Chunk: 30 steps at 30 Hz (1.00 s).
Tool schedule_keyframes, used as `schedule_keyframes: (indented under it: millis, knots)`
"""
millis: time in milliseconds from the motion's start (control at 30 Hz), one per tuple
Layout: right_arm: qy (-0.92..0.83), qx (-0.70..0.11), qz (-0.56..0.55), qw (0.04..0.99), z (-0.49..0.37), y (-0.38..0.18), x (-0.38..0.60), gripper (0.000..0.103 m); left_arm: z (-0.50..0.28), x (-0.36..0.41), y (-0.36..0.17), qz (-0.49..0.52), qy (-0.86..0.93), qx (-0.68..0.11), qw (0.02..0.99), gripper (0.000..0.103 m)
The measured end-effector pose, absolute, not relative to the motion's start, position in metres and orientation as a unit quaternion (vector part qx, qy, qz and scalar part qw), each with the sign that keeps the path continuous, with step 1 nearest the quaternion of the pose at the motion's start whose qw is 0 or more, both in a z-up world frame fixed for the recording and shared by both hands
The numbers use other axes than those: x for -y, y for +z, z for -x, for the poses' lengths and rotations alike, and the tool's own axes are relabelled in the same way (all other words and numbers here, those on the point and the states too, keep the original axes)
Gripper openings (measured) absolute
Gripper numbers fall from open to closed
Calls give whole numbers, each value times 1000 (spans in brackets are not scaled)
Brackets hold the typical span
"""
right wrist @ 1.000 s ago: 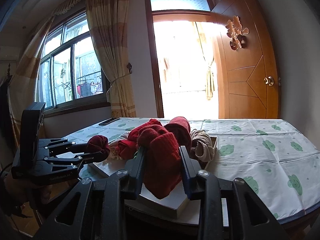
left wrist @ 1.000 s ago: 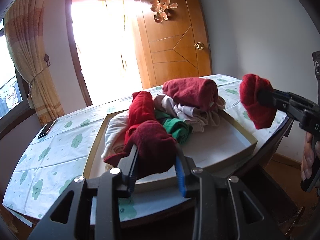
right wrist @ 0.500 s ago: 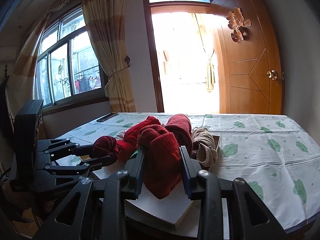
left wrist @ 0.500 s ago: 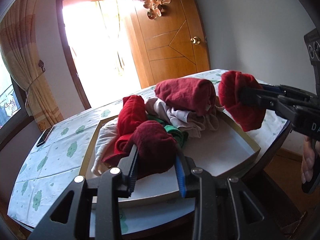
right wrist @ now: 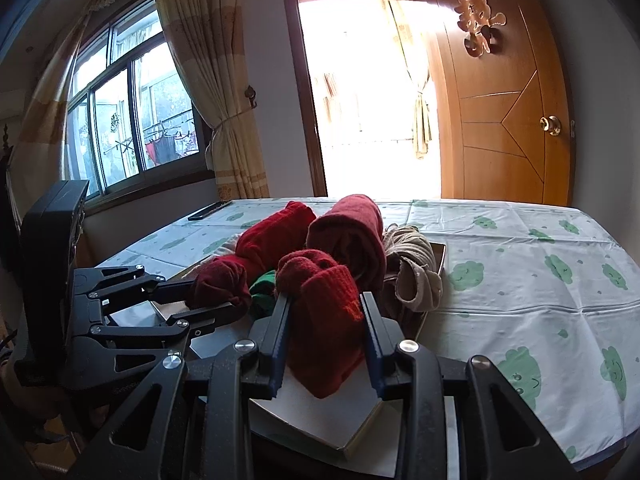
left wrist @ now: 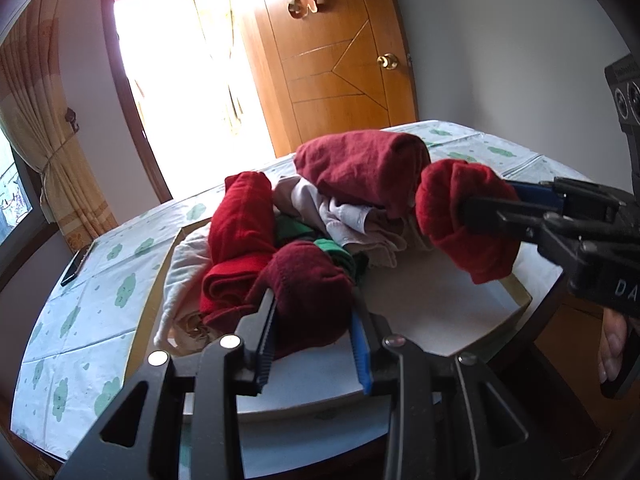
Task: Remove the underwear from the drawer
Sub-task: 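Lower both socks into the tray and open both tools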
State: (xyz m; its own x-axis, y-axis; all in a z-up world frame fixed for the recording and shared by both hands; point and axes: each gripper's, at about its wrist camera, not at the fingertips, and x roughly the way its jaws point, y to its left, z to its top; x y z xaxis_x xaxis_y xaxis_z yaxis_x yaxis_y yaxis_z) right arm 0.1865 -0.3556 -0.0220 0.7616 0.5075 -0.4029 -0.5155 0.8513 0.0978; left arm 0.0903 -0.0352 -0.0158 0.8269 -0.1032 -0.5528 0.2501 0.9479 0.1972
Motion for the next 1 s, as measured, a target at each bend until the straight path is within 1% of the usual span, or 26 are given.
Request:
schedule_keyframes:
  millis: [733,900,1000]
  knots:
    - [264,-252,21,931,-201,-39,346,36,-108,57,-27,-177,-94,-301,932,32]
    - [256,-267,29,929,-206,-45,347,36,-109,65,-34,-204,-92,-302,927,35]
    - [246,-284,28,926,-211,-51,349,36,-111,71,-40,-223,-88,-304,922,39]
